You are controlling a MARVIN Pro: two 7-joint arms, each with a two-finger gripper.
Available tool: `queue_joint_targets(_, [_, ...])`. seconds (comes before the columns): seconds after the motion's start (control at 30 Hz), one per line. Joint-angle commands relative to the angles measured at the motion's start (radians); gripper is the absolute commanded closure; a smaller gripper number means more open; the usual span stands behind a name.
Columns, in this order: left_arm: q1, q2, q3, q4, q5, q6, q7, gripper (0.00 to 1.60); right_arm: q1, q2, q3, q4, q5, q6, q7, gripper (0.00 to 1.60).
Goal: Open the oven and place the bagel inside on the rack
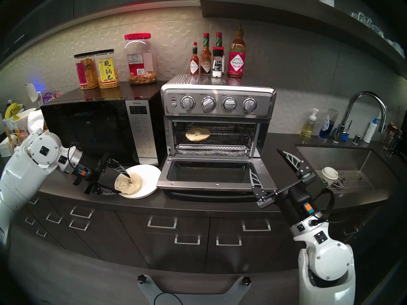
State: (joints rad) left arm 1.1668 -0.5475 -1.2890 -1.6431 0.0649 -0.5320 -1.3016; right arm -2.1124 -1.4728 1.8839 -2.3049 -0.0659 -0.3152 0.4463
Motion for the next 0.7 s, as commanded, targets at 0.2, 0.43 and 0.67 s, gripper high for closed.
queue_joint_targets(0.2, [-0.008,0.006,0.021,0.001,0.001,-0.007,-0.013,0.43,0.002,0.002,-0.001,-0.022,0.006,-0.005,0.002,0.00])
queue_joint_targets(0.43, [-0.026,0.003,0.040,0.017,0.006,-0.011,-0.016,0.46,0.002,0.002,-0.001,-0.022,0.006,-0.005,0.002,0.00])
queue_joint_targets(0.67, [-0.042,-0.002,0.061,0.038,0.015,-0.014,-0.010,0.50,0.002,0.002,-0.001,-0.022,0.005,-0.005,0.002,0.00])
